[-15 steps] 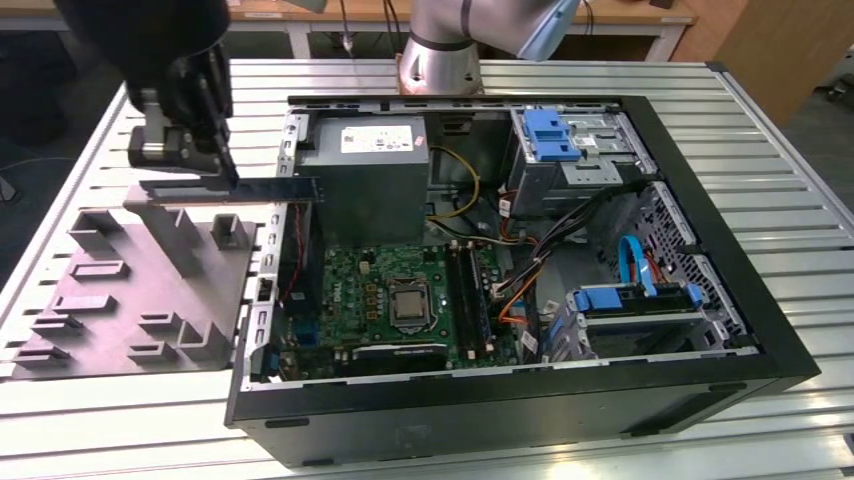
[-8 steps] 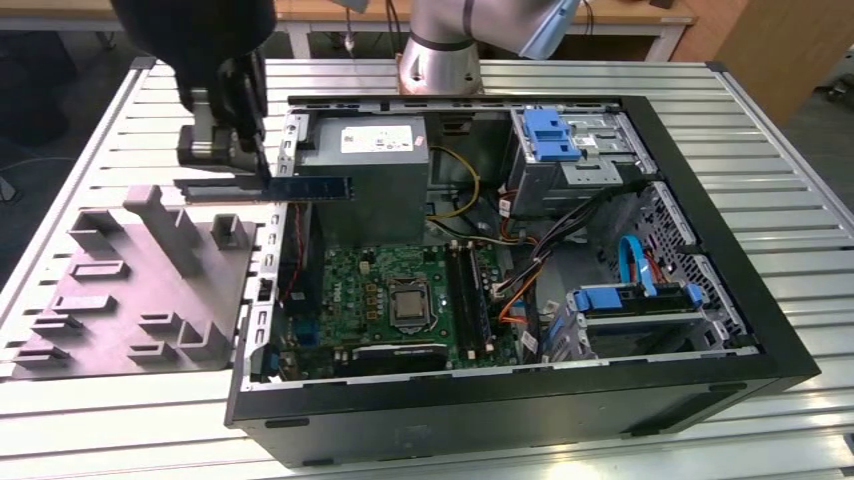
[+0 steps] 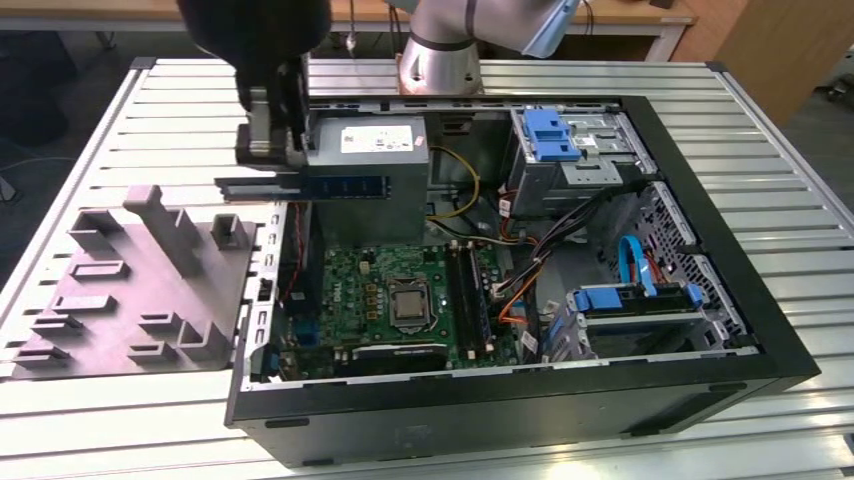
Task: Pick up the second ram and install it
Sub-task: 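Pick up the second ram and move it above second insertion slot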
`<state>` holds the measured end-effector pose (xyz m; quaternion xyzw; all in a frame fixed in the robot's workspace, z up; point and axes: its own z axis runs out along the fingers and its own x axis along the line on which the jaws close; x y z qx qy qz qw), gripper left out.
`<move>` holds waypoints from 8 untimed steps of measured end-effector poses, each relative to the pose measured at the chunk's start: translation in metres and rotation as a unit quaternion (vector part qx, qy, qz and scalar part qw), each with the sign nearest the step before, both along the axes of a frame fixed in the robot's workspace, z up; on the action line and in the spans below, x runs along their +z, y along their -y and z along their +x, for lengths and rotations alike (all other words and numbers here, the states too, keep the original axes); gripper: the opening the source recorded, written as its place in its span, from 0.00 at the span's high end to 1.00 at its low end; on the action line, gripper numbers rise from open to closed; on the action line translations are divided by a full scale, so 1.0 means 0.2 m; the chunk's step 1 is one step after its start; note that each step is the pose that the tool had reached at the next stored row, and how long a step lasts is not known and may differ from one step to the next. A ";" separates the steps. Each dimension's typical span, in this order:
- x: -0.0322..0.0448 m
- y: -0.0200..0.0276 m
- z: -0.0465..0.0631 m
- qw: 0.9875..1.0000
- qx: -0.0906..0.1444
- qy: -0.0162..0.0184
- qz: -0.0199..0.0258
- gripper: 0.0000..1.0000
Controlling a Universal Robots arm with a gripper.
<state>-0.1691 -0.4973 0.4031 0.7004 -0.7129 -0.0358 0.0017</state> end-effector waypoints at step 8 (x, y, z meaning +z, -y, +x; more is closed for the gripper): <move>0.000 0.000 0.18 1.000 0.000 0.000 0.000 0.88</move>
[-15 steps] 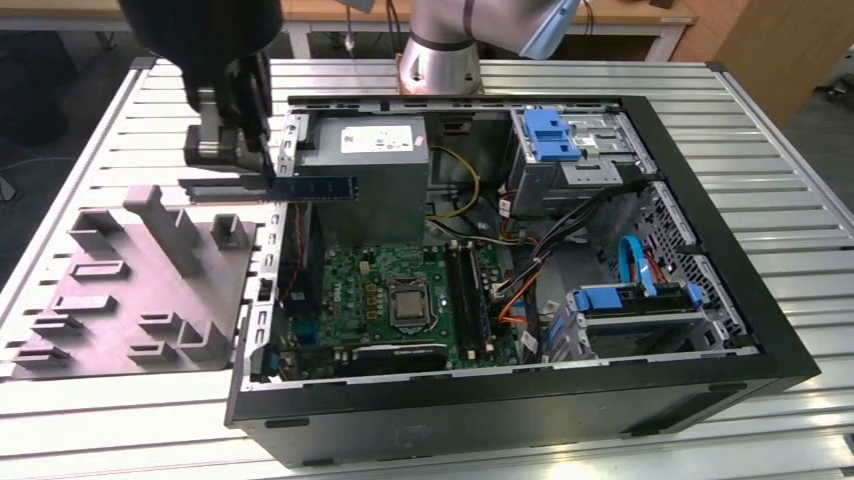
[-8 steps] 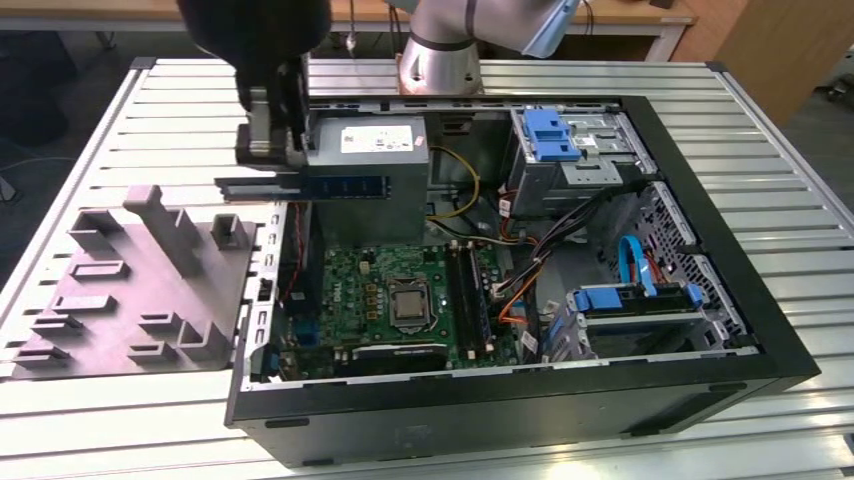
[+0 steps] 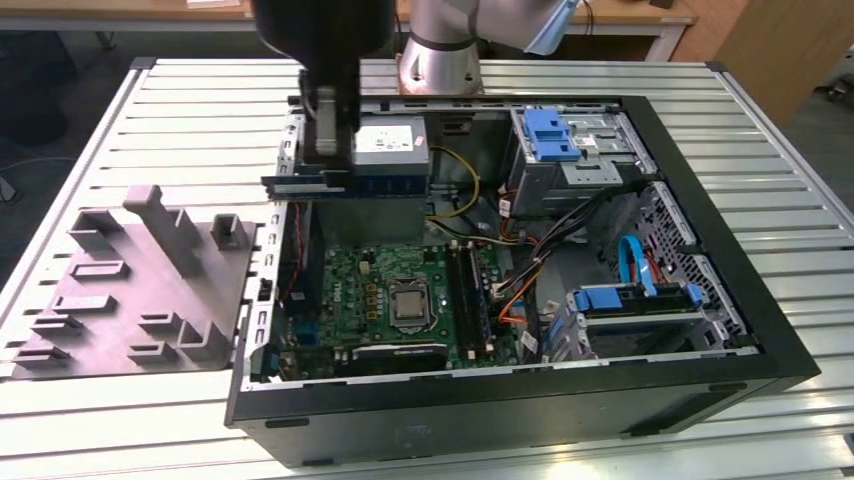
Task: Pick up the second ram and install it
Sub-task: 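Pick up the second ram and move it above second insertion slot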
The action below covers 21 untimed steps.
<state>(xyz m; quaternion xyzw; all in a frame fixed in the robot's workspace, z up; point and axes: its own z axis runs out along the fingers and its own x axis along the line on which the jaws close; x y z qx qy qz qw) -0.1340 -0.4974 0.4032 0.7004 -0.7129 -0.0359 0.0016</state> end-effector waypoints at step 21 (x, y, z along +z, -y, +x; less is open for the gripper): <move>-0.058 0.000 0.29 1.000 0.000 0.000 0.009 0.88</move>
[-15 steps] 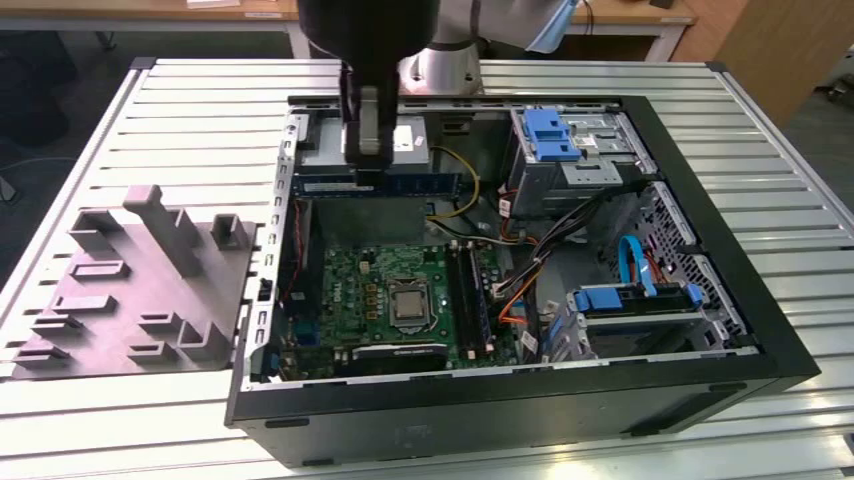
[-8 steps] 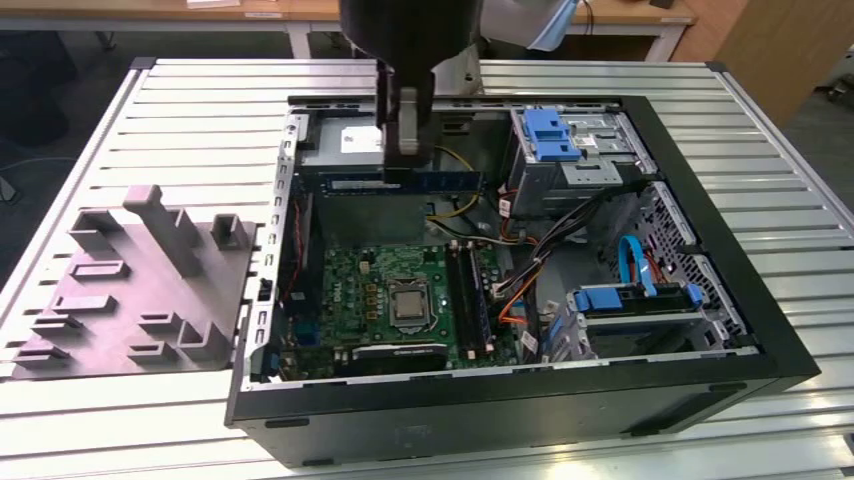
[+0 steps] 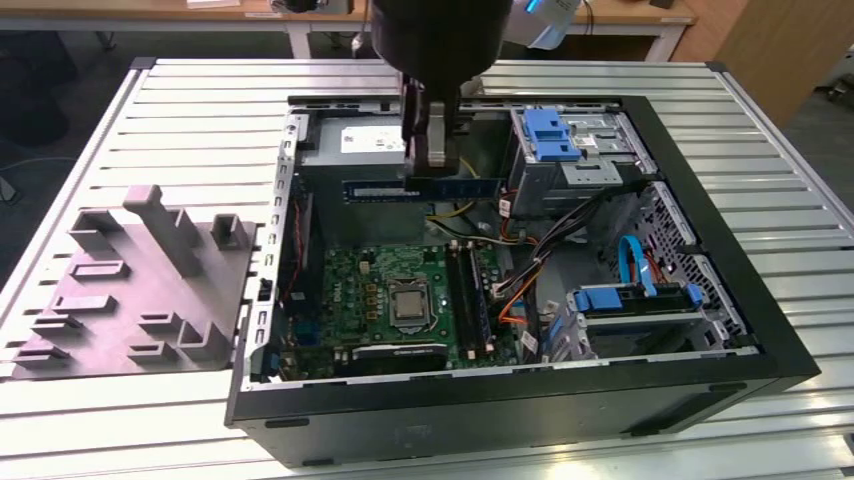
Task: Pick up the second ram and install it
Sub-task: 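Pick up the second ram and move it above second insertion slot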
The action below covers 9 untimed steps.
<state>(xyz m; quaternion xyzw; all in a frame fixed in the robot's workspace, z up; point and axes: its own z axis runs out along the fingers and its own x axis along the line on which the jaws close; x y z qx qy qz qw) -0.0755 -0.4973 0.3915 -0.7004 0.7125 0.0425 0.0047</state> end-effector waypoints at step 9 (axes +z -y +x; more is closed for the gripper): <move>-0.008 -0.002 0.00 1.000 0.000 0.000 0.001 0.88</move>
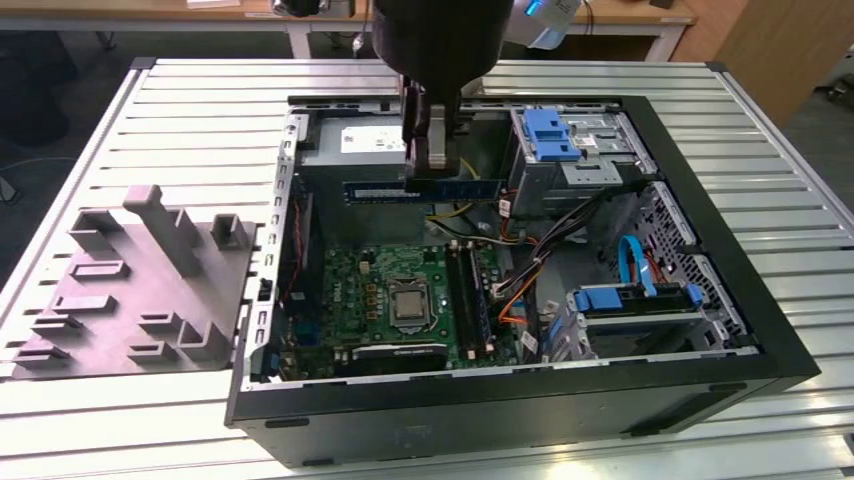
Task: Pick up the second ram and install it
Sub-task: 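Pick up the second ram and move it above second insertion slot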
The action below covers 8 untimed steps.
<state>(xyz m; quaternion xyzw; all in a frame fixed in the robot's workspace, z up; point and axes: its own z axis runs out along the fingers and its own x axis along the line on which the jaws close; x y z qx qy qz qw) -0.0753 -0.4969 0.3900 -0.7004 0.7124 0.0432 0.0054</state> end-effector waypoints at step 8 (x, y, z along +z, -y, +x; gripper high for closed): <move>-0.031 -0.020 0.00 1.000 0.000 0.000 0.002 0.88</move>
